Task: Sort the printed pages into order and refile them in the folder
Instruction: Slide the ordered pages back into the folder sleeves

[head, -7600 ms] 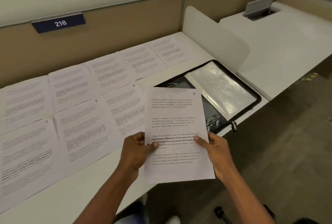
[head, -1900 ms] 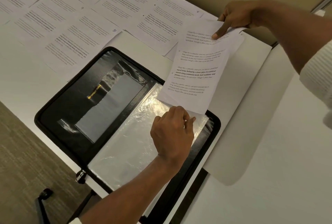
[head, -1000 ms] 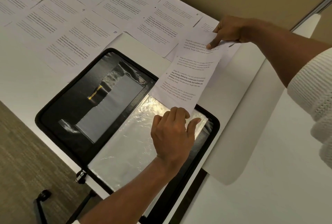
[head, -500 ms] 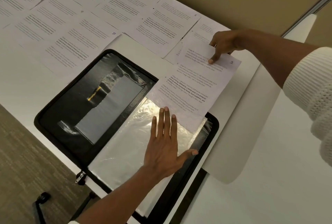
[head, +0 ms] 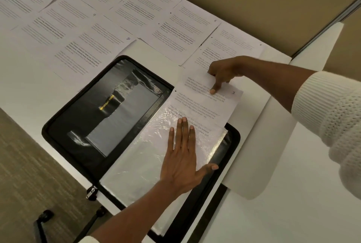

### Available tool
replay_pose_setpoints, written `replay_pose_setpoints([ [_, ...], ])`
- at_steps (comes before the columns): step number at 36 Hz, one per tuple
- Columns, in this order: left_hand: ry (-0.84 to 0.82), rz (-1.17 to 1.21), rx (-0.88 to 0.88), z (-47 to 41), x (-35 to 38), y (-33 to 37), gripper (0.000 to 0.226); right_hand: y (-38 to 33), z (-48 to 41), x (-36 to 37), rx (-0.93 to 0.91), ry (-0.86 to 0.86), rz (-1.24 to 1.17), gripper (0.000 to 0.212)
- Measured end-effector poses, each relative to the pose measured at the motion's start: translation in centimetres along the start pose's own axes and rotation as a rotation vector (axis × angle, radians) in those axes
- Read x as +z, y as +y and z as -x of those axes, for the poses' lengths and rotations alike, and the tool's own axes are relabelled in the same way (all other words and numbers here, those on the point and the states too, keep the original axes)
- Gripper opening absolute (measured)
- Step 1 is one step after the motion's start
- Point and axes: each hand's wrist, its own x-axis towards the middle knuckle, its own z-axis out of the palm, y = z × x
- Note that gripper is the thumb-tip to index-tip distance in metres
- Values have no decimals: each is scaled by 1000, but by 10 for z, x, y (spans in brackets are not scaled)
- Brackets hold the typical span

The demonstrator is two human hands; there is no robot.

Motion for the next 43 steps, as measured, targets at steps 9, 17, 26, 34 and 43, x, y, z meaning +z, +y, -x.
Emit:
replay_pose_setpoints([
  [9,160,69,-51,12,-4,-15,119,-5,6,30,-10,0,-146,56],
  [17,179,53,-117,21,-1,-33,116,-11,12,36,-64,483,-341,18],
  [26,162,63,-139,23,1,-28,116,-21,8,65,-61,400,-342,18],
  [34,160,66,-131,28,1,-29,115,-35,14,83,-71,328,-415,22],
  [43,158,65,-125,29,2,-31,112,-44,24,95,-77,345,-470,21],
])
